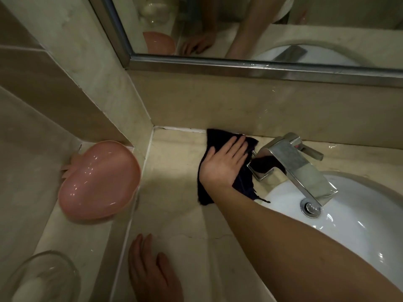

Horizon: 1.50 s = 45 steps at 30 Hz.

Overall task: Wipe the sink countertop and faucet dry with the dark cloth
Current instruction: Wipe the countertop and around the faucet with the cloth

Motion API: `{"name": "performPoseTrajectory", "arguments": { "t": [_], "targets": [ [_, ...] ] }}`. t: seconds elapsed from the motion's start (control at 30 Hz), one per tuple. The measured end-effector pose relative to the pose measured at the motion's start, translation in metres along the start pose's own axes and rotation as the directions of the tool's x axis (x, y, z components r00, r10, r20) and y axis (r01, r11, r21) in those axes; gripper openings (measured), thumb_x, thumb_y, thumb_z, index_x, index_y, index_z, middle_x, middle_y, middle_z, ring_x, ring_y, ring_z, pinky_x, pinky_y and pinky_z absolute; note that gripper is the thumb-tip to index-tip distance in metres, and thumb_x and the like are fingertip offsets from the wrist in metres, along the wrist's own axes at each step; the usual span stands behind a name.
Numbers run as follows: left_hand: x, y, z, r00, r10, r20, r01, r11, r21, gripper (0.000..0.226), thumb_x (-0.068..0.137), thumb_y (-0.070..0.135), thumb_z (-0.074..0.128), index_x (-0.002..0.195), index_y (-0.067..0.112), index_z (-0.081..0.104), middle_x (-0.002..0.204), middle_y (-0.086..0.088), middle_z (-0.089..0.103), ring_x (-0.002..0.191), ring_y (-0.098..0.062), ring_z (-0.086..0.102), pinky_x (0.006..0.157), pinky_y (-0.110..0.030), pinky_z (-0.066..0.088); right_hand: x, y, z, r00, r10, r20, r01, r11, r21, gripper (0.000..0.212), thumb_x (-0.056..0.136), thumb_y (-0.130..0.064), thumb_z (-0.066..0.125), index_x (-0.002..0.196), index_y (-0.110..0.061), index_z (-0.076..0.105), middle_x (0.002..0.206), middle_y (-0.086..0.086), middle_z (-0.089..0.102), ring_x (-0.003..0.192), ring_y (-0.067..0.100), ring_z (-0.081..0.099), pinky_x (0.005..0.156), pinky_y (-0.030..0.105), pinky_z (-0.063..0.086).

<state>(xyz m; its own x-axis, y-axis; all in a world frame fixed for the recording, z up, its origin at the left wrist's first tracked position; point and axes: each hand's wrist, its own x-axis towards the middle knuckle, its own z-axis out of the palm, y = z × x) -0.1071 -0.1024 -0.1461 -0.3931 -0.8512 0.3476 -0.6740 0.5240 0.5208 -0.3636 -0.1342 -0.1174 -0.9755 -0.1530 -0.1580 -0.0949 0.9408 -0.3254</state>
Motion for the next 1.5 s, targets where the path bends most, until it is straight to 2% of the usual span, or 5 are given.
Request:
{"name": "performPoseTrajectory", "arguments": {
  "t": [0.2, 0.53, 0.9, 1.23, 1.5],
  "targets": [
    [0.0, -0.001, 0.001, 0.998, 0.023, -0.051, -0.022, 1.0, 0.007, 0.042, 0.088, 0.012, 0.042, 0.11, -0.012, 0.068, 0.12, -0.033, 0.063, 0.106, -0.049, 0.061, 0.095, -0.051, 0.046, 0.029, -0.012, -0.011, 0.951, 0.307, -0.037, -0.298, 0.942, 0.157, 0.064, 0.108, -0.03, 0.023, 0.155, 0.003, -0.007, 0.164, 0.021, -0.011, 0.153, 0.032, -0.007, 0.123, 0.048, 0.007],
    [0.001, 0.002, 0.006, 0.997, 0.012, -0.073, -0.01, 0.999, 0.034, 0.042, 0.089, 0.015, 0.041, 0.105, -0.01, 0.071, 0.118, -0.031, 0.064, 0.104, -0.048, 0.062, 0.093, -0.051, 0.047, -0.026, -0.013, 0.025, 0.951, 0.176, -0.256, -0.148, 0.981, 0.122, 0.064, 0.101, -0.031, 0.025, 0.153, 0.007, 0.022, 0.162, 0.026, 0.017, 0.149, 0.039, 0.02, 0.12, 0.047, 0.007],
    [0.003, 0.001, 0.006, 0.997, 0.044, -0.068, -0.042, 0.999, 0.028, 0.045, 0.086, 0.017, 0.039, 0.096, -0.013, 0.071, 0.108, -0.037, 0.066, 0.091, -0.051, 0.065, 0.088, -0.047, 0.045, 0.058, -0.033, -0.001, 0.832, 0.537, -0.137, -0.473, 0.817, 0.329, 0.062, 0.097, -0.02, 0.038, 0.152, 0.007, 0.025, 0.16, 0.025, 0.023, 0.148, 0.036, 0.027, 0.113, 0.045, 0.032],
    [0.0, 0.002, 0.006, 0.998, -0.007, -0.055, 0.009, 0.999, 0.032, 0.044, 0.086, 0.017, 0.039, 0.102, -0.008, 0.072, 0.115, -0.032, 0.066, 0.104, -0.043, 0.06, 0.094, -0.05, 0.046, -0.07, 0.008, 0.018, 0.936, -0.352, -0.027, 0.351, 0.936, -0.03, 0.07, 0.103, -0.04, 0.024, 0.156, 0.003, 0.011, 0.165, 0.02, 0.007, 0.153, 0.034, 0.007, 0.125, 0.047, 0.01],
    [0.001, -0.001, 0.004, 1.0, 0.009, -0.022, -0.009, 1.0, 0.012, 0.043, 0.089, 0.016, 0.041, 0.108, -0.011, 0.069, 0.119, -0.033, 0.063, 0.108, -0.047, 0.06, 0.095, -0.051, 0.045, 0.0, 0.022, -0.012, 0.959, -0.285, 0.01, 0.284, 0.955, -0.085, 0.078, 0.096, -0.056, 0.028, 0.158, -0.009, 0.019, 0.164, 0.02, 0.013, 0.151, 0.038, 0.007, 0.122, 0.057, 0.002]
  ]
}}
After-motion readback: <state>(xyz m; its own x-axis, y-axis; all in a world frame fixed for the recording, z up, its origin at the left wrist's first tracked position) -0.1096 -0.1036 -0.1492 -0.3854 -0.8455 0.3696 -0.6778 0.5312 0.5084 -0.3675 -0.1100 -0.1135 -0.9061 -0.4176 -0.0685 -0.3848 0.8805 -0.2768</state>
